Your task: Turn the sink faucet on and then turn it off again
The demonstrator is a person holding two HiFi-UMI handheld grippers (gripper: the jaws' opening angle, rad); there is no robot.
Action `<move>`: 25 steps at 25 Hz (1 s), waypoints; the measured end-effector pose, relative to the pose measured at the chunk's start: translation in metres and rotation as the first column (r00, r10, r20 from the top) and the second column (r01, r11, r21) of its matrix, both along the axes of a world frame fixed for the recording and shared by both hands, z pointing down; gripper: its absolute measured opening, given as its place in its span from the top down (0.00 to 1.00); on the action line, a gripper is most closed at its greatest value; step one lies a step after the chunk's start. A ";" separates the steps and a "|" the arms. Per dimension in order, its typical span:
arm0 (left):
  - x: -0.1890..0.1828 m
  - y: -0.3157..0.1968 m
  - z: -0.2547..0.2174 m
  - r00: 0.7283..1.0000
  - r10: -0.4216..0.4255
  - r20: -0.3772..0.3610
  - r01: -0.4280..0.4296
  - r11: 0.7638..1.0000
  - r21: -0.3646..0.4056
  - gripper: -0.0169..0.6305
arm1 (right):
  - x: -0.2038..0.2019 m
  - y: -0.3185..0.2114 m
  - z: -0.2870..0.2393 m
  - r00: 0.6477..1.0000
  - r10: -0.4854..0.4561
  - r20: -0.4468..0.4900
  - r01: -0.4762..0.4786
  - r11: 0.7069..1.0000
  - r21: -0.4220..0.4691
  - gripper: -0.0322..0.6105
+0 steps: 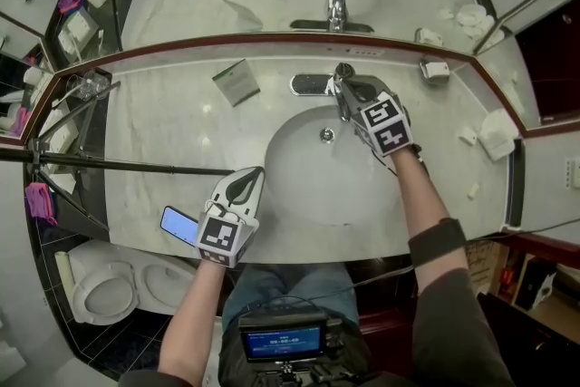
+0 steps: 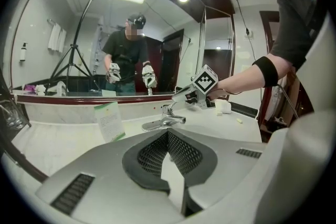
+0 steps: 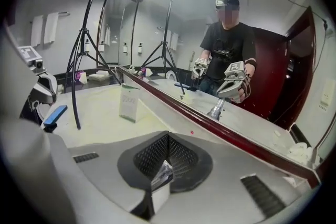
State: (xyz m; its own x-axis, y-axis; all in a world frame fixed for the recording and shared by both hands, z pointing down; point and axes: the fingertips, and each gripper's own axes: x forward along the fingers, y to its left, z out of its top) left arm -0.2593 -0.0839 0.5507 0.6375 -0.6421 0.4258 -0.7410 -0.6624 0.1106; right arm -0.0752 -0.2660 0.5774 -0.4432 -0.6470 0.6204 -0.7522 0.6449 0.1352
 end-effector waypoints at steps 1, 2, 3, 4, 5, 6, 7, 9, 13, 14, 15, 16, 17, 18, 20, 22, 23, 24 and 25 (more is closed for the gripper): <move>0.001 0.000 0.001 1.000 0.000 -0.001 0.000 1.000 -0.002 0.97 | 0.002 0.001 0.004 1.000 -0.003 0.007 0.003 1.000 -0.005 0.93; 0.002 -0.001 0.001 1.000 0.000 -0.002 0.000 1.000 -0.004 0.97 | 0.003 0.003 0.008 1.000 -0.009 0.009 0.009 1.000 -0.012 0.93; 0.003 -0.001 0.002 1.000 0.002 -0.002 -0.002 1.000 -0.006 0.97 | 0.003 0.006 0.011 1.000 -0.016 0.011 0.016 1.000 -0.021 0.93; 0.004 -0.002 0.002 1.000 0.004 -0.002 -0.004 1.000 -0.007 0.97 | 0.002 0.010 0.013 1.000 -0.022 0.015 0.022 0.999 -0.030 0.93; 0.005 -0.003 0.003 1.000 0.006 -0.002 -0.006 1.000 -0.008 0.97 | 0.001 0.014 0.017 0.999 -0.028 0.018 0.028 0.999 -0.038 0.93; 0.006 -0.003 0.003 1.000 0.008 -0.001 -0.008 1.000 -0.009 0.97 | 0.001 0.018 0.022 0.999 -0.033 0.017 0.033 0.999 -0.042 0.93; 0.006 -0.004 0.004 1.000 0.009 0.000 -0.009 1.000 -0.010 0.97 | 0.002 0.021 0.028 0.999 -0.036 0.016 0.036 0.998 -0.046 0.93; 0.007 -0.006 0.005 1.000 0.006 0.000 -0.006 1.000 -0.015 0.97 | 0.002 0.025 0.036 0.999 -0.038 0.022 0.039 0.998 -0.054 0.93; 0.007 -0.005 0.011 1.000 0.007 0.006 -0.007 1.000 -0.025 0.97 | 0.001 0.027 0.038 0.999 -0.037 0.039 0.040 0.997 -0.061 0.93; 0.007 -0.005 0.013 1.000 0.011 0.009 -0.011 1.000 -0.026 0.97 | 0.001 0.027 0.037 0.998 -0.038 0.041 0.040 0.997 -0.062 0.93; 0.008 -0.004 0.015 1.000 0.012 0.009 -0.012 1.000 -0.028 0.97 | 0.000 0.027 0.037 0.998 -0.039 0.042 0.041 0.997 -0.063 0.93; 0.008 -0.003 0.016 1.000 0.012 0.008 -0.011 0.999 -0.030 0.97 | 0.000 0.027 0.037 0.998 -0.039 0.041 0.042 0.997 -0.064 0.93; 0.009 -0.002 0.016 1.000 0.011 0.007 -0.011 0.999 -0.032 0.97 | 0.001 0.027 0.038 0.998 -0.040 0.038 0.042 0.997 -0.064 0.93; 0.010 -0.002 0.016 1.000 0.011 0.007 -0.011 0.999 -0.033 0.97 | 0.001 0.027 0.038 0.999 -0.042 0.033 0.044 0.997 -0.064 0.93; 0.010 -0.001 0.017 1.000 0.011 0.007 -0.010 0.999 -0.035 0.97 | 0.002 0.026 0.040 0.999 -0.047 0.026 0.048 0.997 -0.065 0.93; 0.010 0.000 0.018 1.000 0.010 0.006 -0.009 0.999 -0.038 0.97 | 0.001 0.027 0.040 0.999 -0.049 0.018 0.050 0.996 -0.071 0.93; 0.010 0.001 0.018 1.000 0.010 0.006 -0.009 0.999 -0.039 0.97 | -0.001 0.027 0.037 0.999 -0.048 0.014 0.049 0.996 -0.075 0.93; 0.010 0.002 0.018 1.000 0.010 0.006 -0.010 0.999 -0.040 0.97 | -0.004 0.029 0.033 0.999 -0.045 0.012 0.046 0.996 -0.081 0.93; 0.011 0.003 0.018 1.000 0.012 0.005 -0.011 0.999 -0.041 0.97 | -0.006 0.030 0.031 0.999 -0.041 0.009 0.042 0.995 -0.087 0.93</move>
State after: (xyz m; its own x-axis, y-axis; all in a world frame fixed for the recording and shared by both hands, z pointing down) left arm -0.2484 -0.0810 0.5687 0.6423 -0.6168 0.4551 -0.7340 -0.6659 0.1334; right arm -0.0810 -0.2363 0.6083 -0.4736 -0.5716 0.6701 -0.7252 0.6848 0.0716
